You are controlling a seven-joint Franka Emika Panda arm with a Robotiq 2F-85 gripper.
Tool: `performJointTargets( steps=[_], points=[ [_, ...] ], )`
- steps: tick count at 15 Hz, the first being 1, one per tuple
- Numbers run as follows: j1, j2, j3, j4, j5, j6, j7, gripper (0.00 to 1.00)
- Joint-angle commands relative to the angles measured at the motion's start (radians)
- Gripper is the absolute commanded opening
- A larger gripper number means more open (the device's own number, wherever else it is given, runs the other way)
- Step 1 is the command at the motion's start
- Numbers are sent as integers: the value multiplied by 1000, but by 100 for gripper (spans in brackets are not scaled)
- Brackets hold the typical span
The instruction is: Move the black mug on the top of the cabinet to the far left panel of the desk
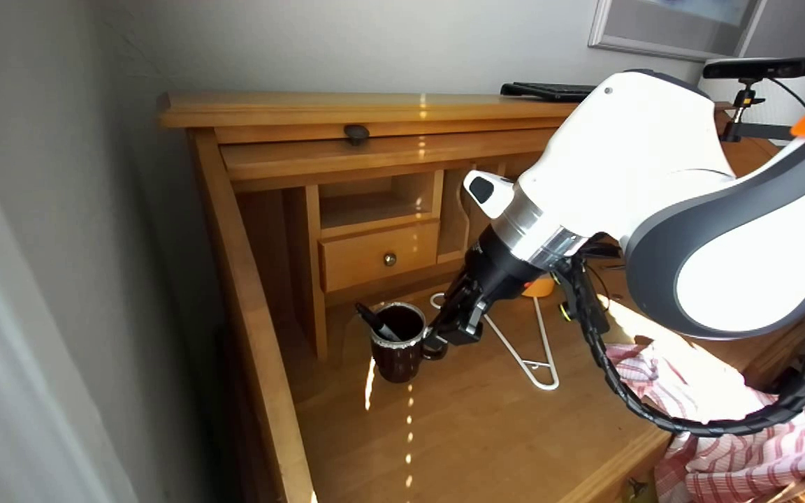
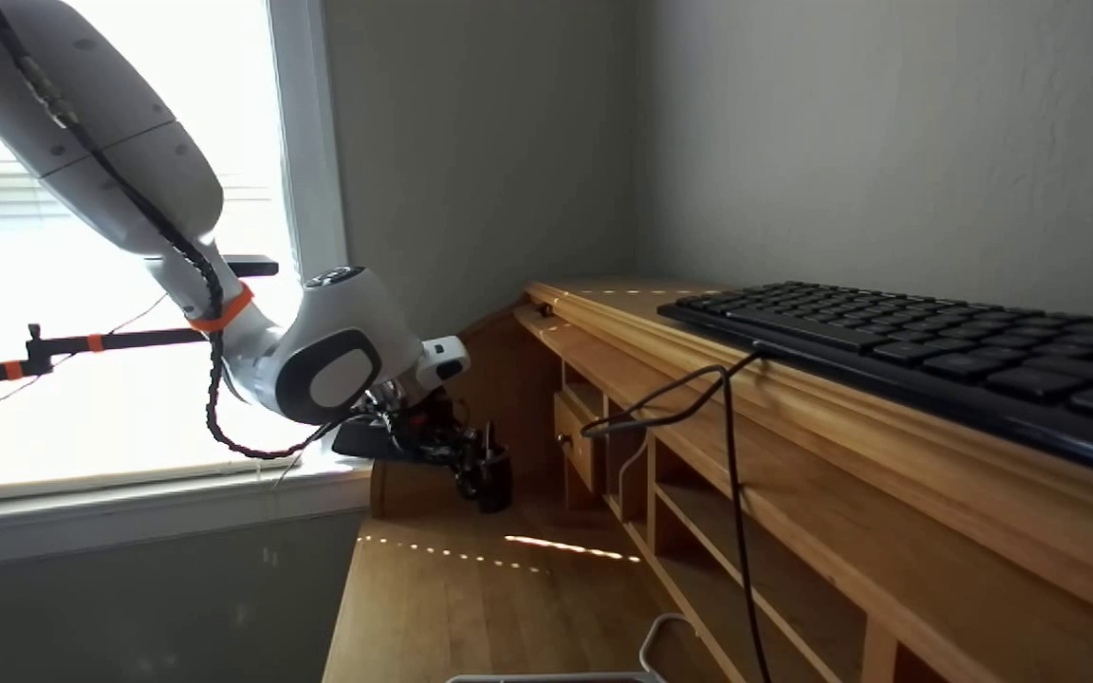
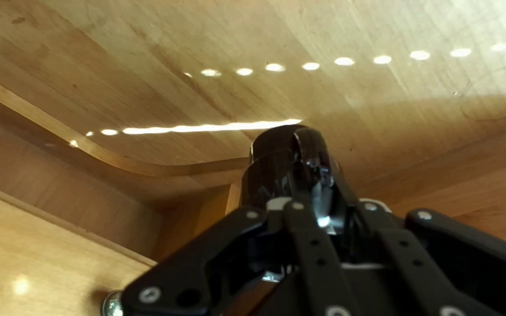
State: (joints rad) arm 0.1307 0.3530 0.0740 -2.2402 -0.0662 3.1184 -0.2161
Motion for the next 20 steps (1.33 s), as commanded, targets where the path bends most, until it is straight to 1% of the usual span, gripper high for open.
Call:
performJointTargets(
  steps=[1, 3, 6, 13, 16, 17, 20],
  points=[
    [-7, 38, 21, 43, -14, 13, 42, 4],
    [-2, 76, 29, 93, -2, 14, 67, 4],
    [13, 139, 16, 172, -1, 12, 107, 4],
    [6, 266, 46, 328, 19, -1, 154, 4],
    [20, 305, 32, 380, 19, -6, 171, 4],
    [34, 318, 13, 397, 17, -1, 183, 4],
    [33, 349, 9, 446, 39, -17, 217, 4]
  ],
)
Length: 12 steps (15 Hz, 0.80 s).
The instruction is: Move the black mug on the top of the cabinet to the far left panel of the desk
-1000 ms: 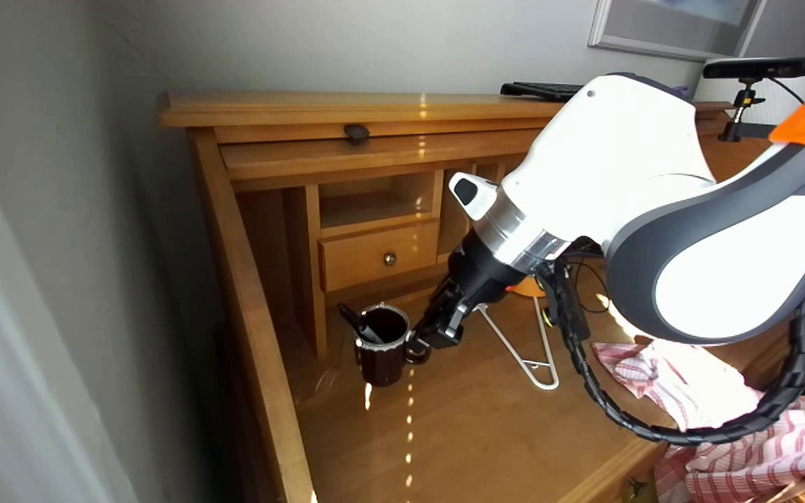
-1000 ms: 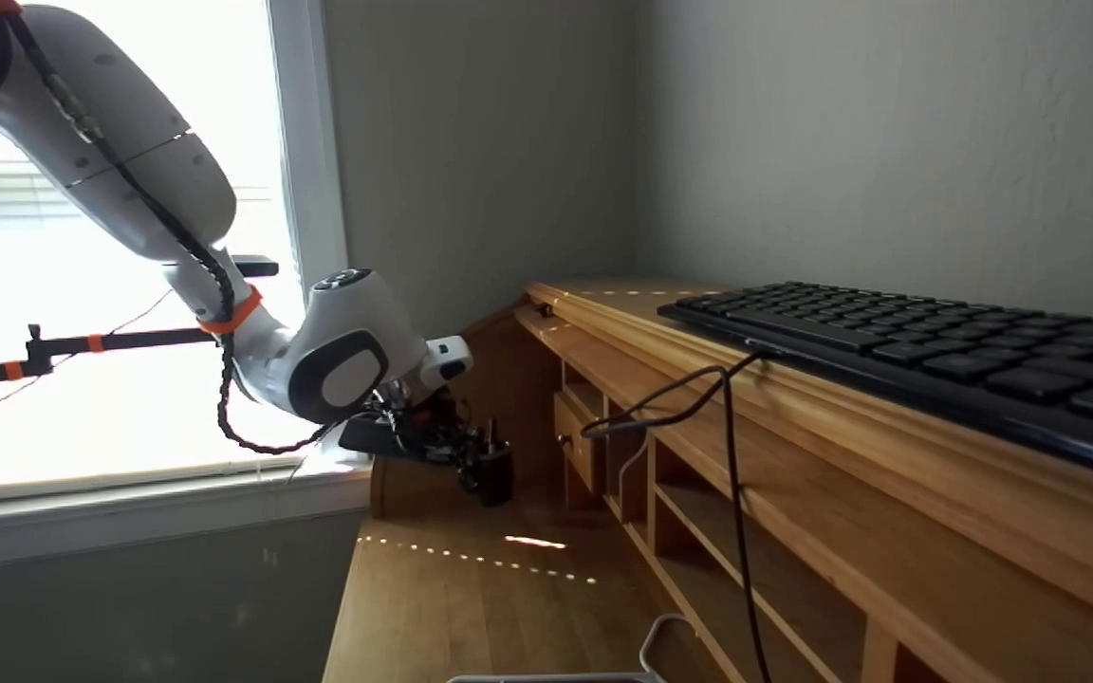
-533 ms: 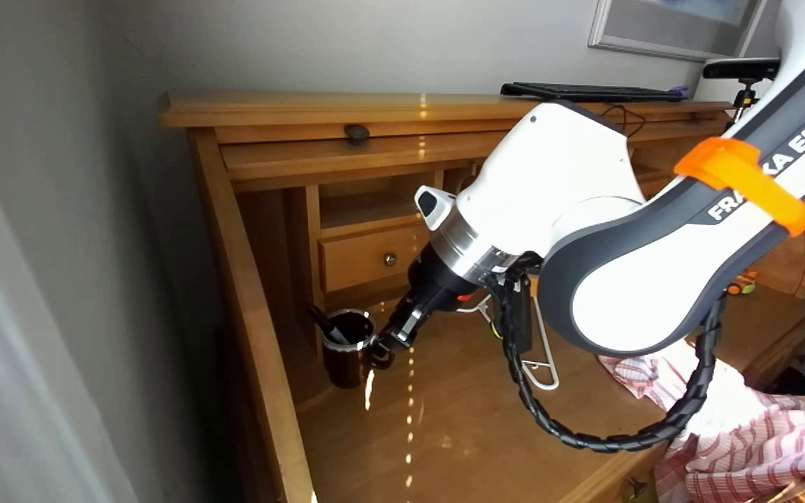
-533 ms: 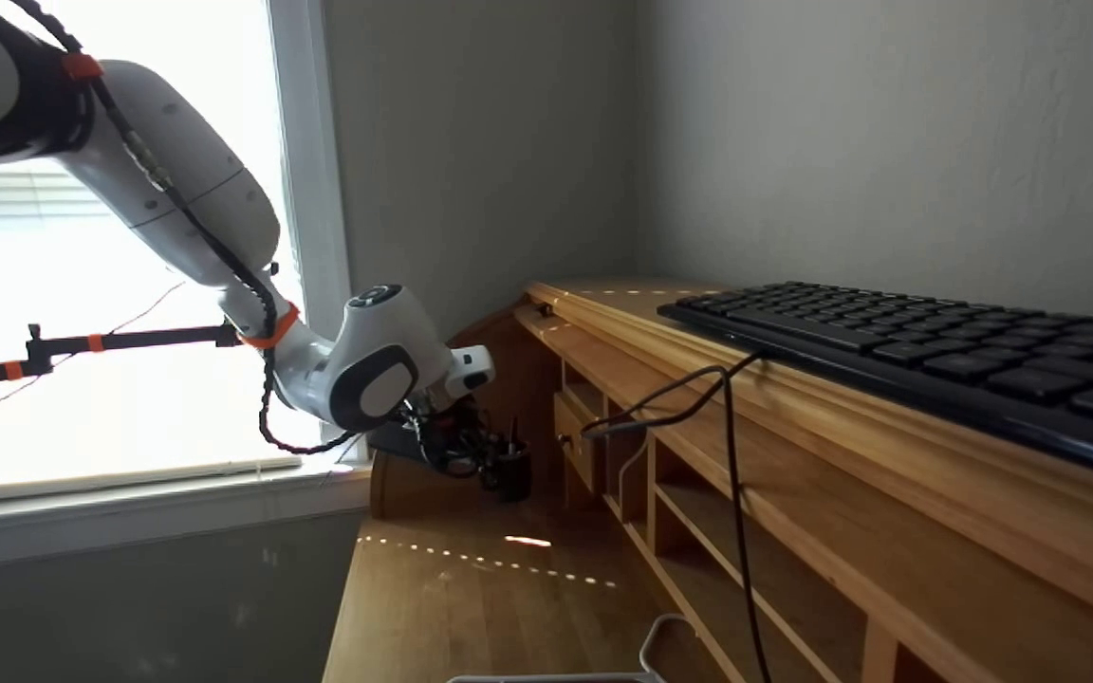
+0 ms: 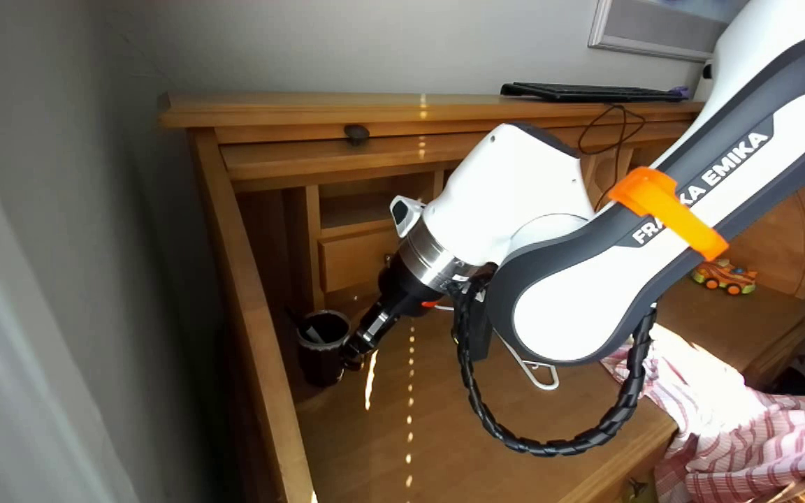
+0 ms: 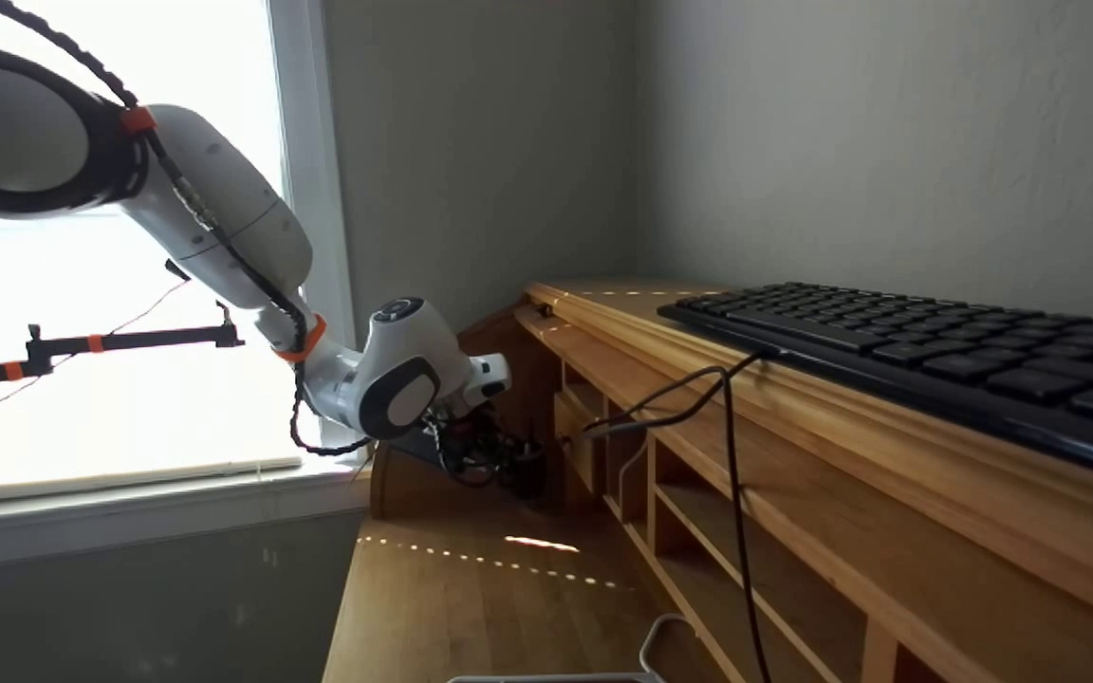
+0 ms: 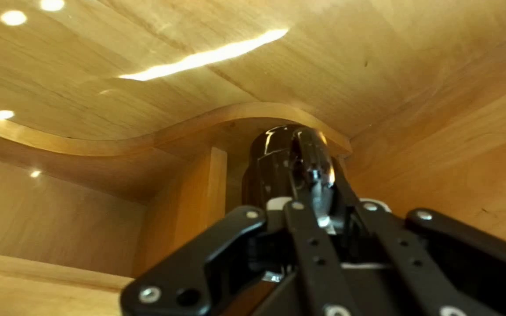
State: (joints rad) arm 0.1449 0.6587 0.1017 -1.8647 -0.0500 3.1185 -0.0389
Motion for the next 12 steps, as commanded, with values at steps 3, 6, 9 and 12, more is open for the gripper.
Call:
performJointTargets(
  steps=[3, 6, 9, 12],
  points=[
    [23, 69, -23, 114, 26, -26, 56, 4],
    [20, 92, -13, 145, 26, -37, 61, 4],
    [20, 110, -8, 163, 22, -55, 55, 4],
    [19, 125, -4, 181, 19, -72, 49, 4]
  ],
)
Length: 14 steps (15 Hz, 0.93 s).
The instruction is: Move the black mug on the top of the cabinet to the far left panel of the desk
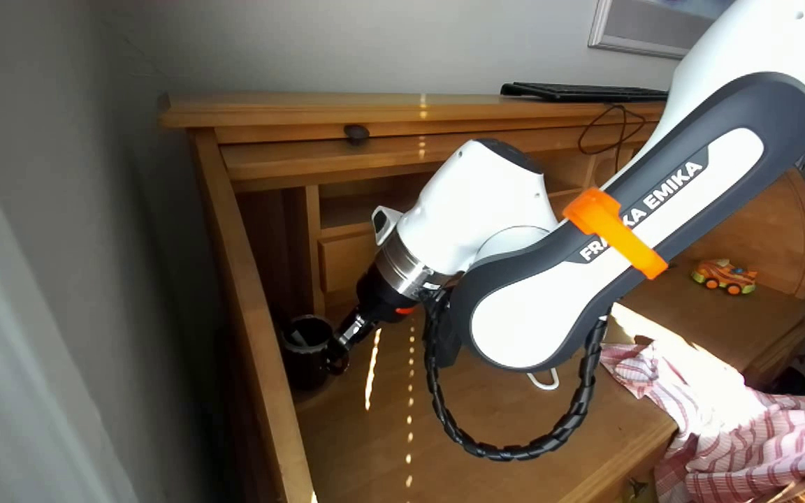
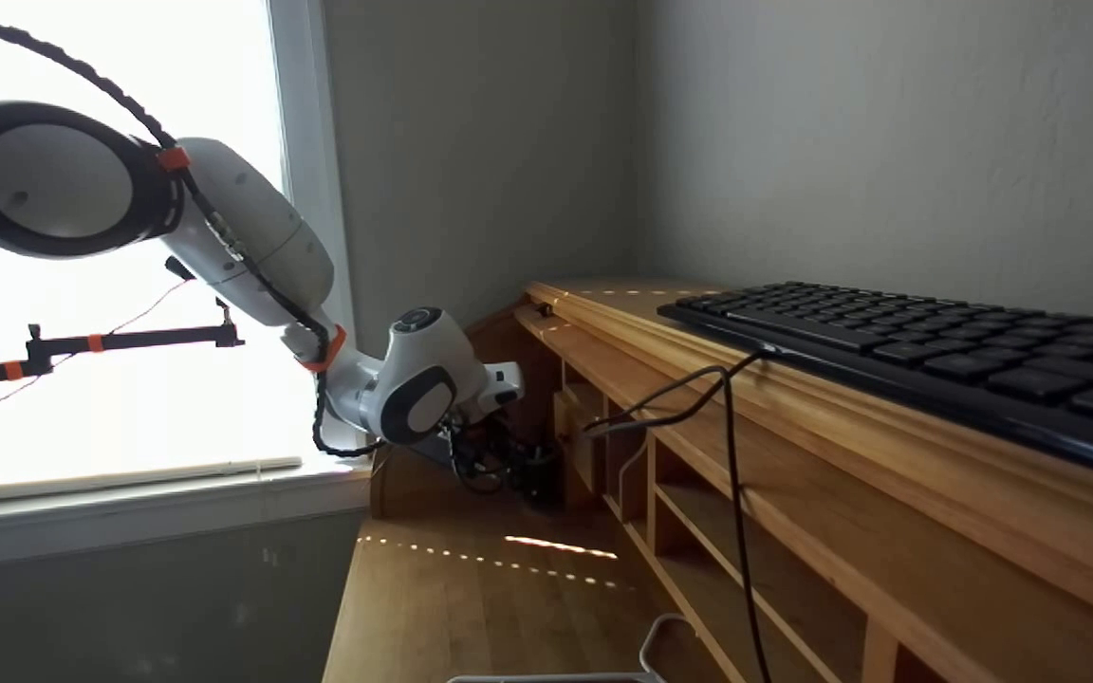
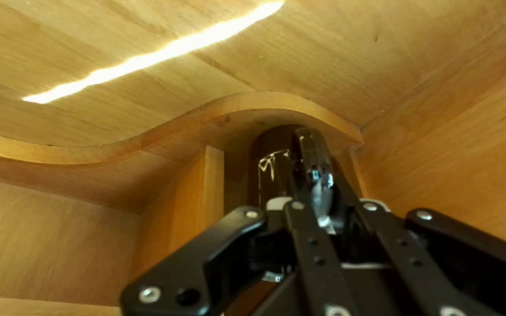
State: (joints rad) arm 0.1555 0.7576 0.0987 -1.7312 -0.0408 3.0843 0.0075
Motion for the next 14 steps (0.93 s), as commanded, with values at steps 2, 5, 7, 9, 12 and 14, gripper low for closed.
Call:
performJointTargets(
  steps=[2, 5, 7, 9, 12, 14],
  points=[
    [11, 37, -5, 61, 7, -48, 2, 4],
    [12, 52, -7, 81, 7, -59, 3, 4],
    [15, 61, -12, 92, 6, -58, 4, 4],
    [14, 69, -13, 102, 6, -60, 4, 42],
    [15, 75, -14, 116, 6, -61, 4, 56],
    [16, 73, -13, 118, 6, -63, 5, 71]
  ],
)
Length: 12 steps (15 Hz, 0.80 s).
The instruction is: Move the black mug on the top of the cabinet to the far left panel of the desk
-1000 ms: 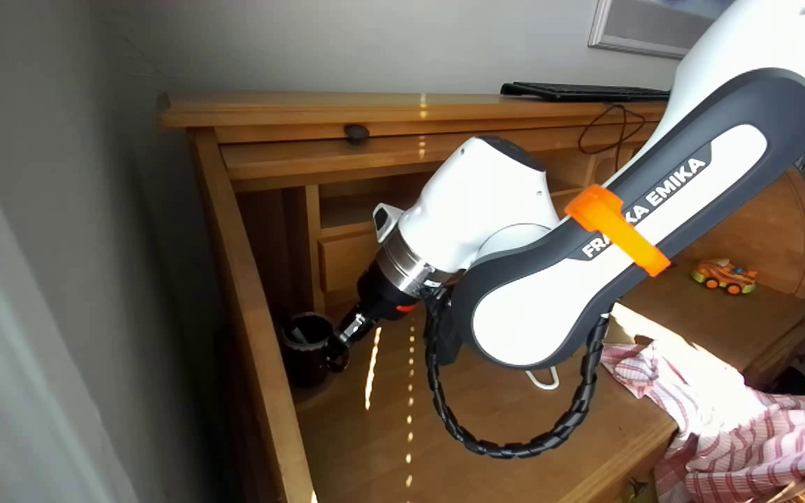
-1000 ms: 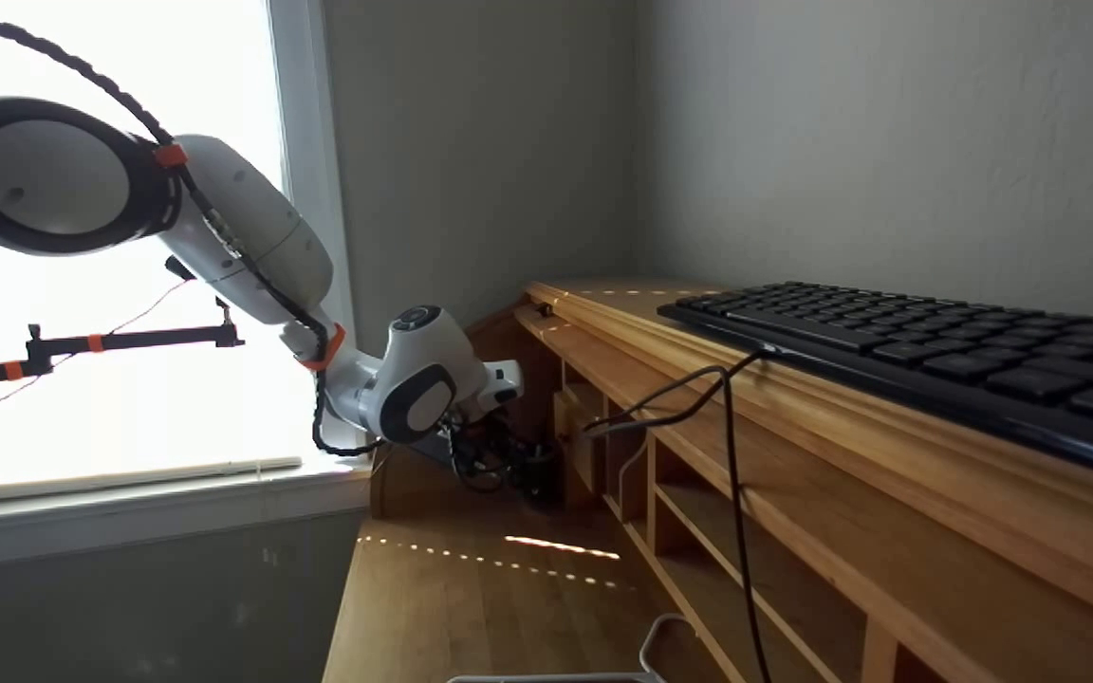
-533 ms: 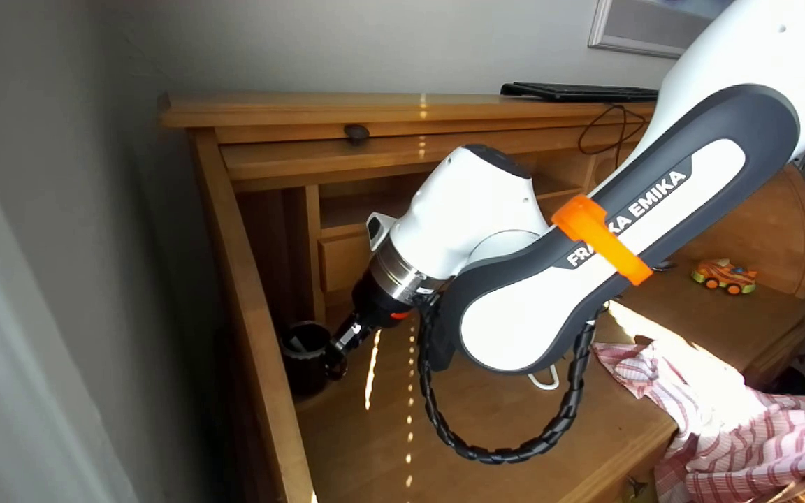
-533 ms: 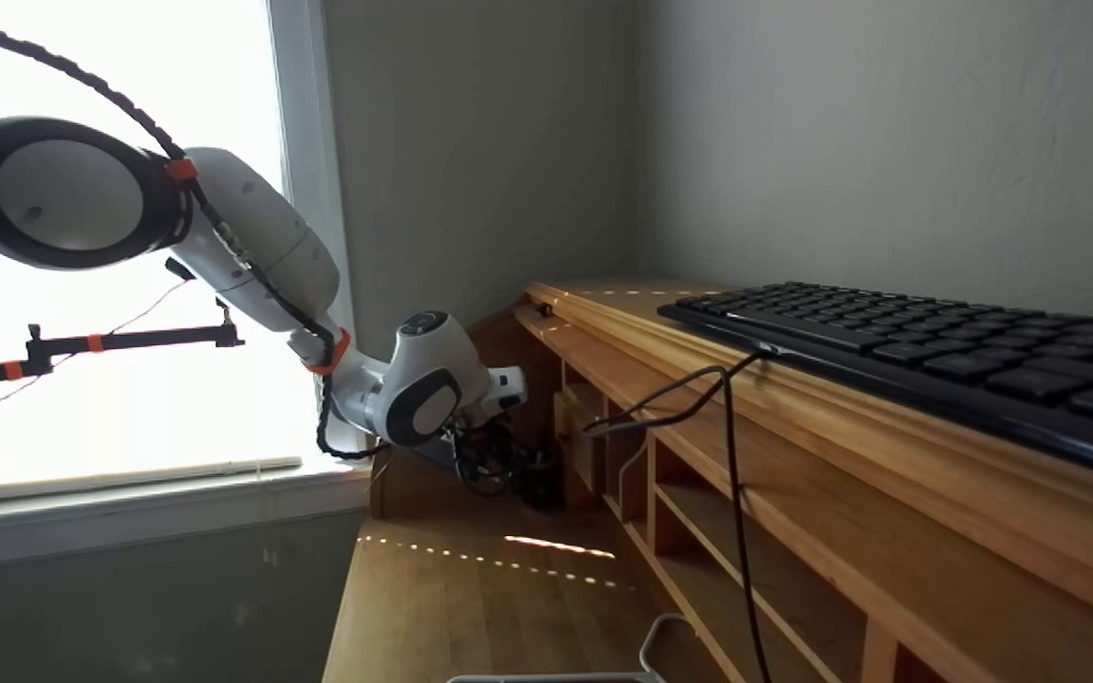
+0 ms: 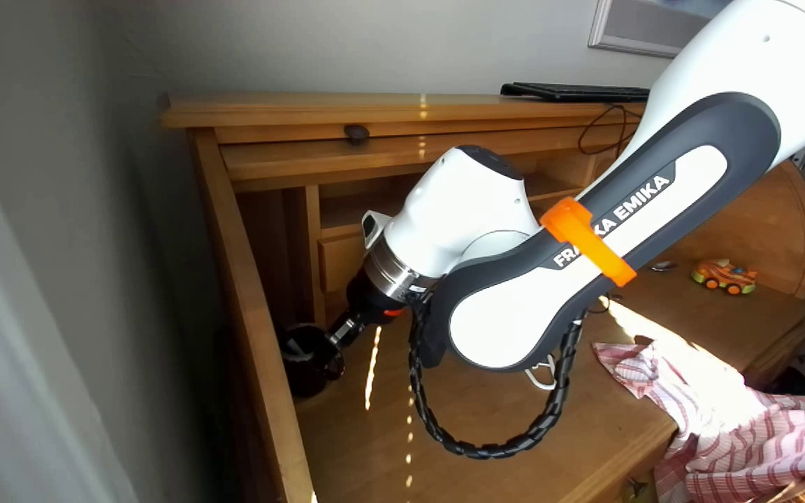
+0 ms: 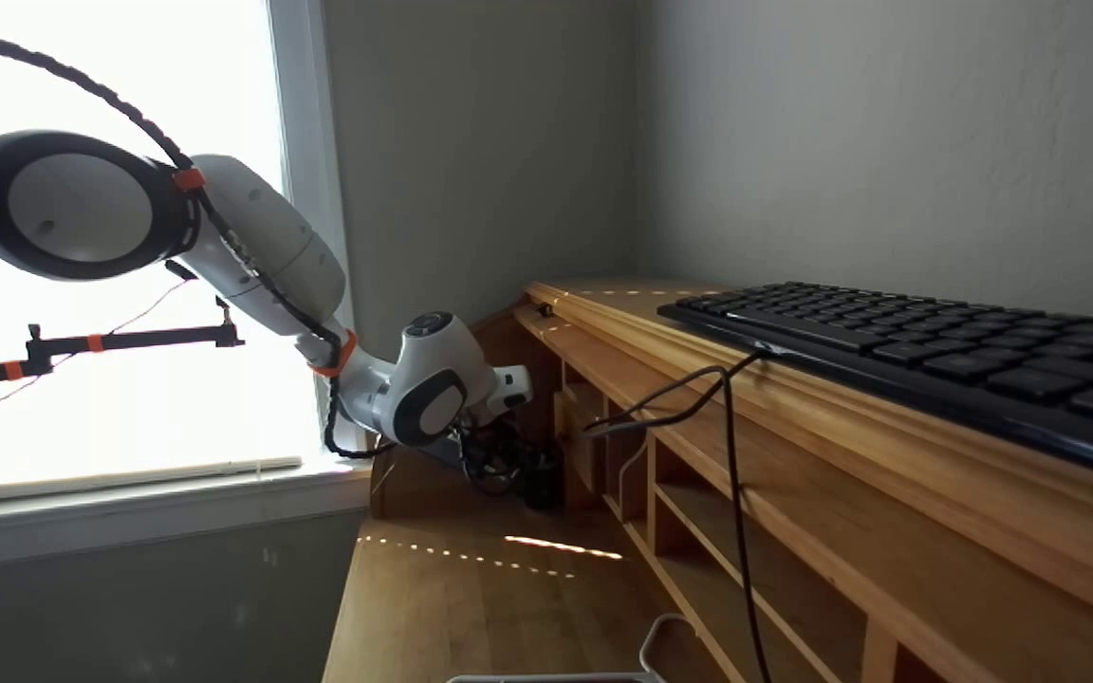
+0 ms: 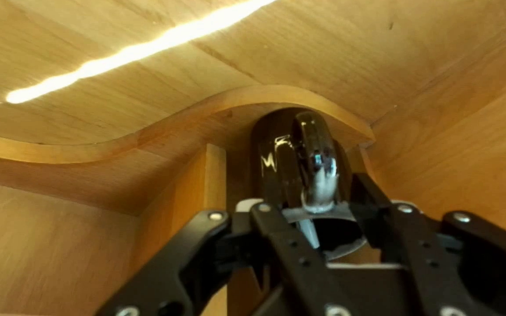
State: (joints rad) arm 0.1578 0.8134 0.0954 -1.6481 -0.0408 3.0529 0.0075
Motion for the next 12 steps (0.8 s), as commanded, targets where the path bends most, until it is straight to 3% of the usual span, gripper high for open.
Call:
performJointTargets(
  steps=[1, 4, 9, 12],
  points=[
    [16, 11, -11, 30, 7, -34, 7, 78],
    [27, -41, -10, -31, 4, -48, 9, 100],
    [90, -264, -23, -287, -20, -100, 21, 100],
    [239, -424, -191, -426, -122, -173, 111, 100]
  ],
)
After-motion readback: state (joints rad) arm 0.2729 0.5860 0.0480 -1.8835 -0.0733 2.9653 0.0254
